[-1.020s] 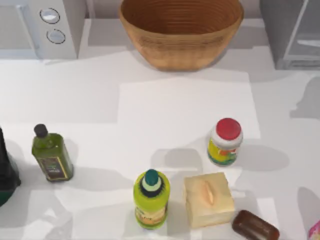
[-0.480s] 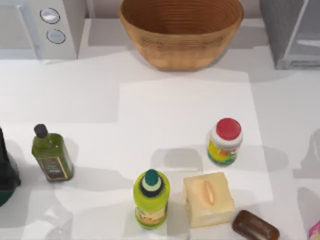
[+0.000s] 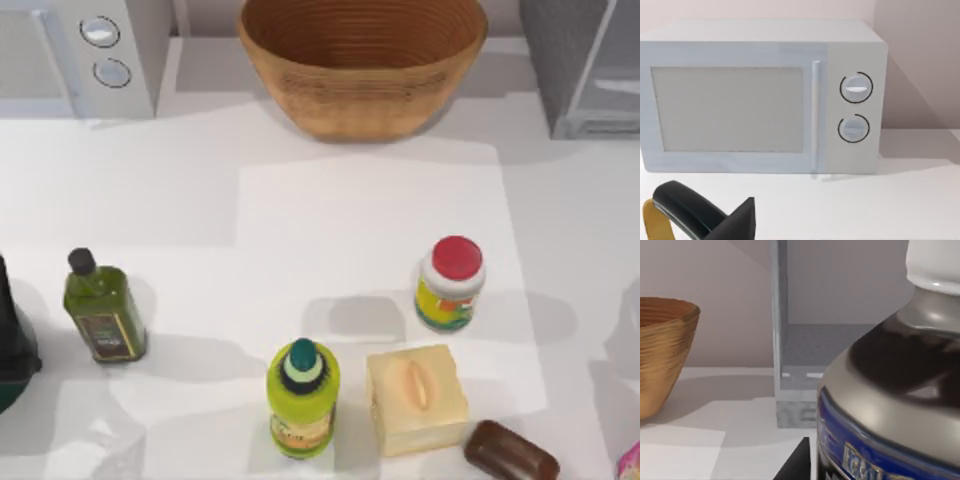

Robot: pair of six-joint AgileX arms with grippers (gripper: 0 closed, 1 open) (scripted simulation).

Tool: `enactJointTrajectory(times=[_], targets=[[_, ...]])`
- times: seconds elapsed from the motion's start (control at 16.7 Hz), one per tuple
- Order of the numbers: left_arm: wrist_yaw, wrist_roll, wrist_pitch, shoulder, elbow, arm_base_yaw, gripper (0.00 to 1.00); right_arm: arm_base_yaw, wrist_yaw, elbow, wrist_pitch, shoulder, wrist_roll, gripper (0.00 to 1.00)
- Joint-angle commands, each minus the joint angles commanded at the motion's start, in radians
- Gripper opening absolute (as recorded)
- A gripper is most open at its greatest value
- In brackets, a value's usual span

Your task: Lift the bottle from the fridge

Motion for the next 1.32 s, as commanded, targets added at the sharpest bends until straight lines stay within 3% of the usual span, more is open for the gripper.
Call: enactJointTrajectory(times=[0.24,0.48,0.78,1.32], targets=[[0.000,0.000,0.000,0.000,0.000,0.000,1.00,0.024,0.017,0.020,0.019,0.034,0.001,0.00],[0.000,0.000,0.000,0.000,0.000,0.000,1.00,0.168,0.123,0.132,0.116,0.213,-0.003,0.00],[0.000,0.000,0.000,0.000,0.000,0.000,1.00,0.425,0.342,0.377,0.309,0.625,0.003,0.00],[0.000,0.000,0.000,0.000,0.000,0.000,1.00,0.828,0.759,0.934,0.666,1.601,0.024,0.00]])
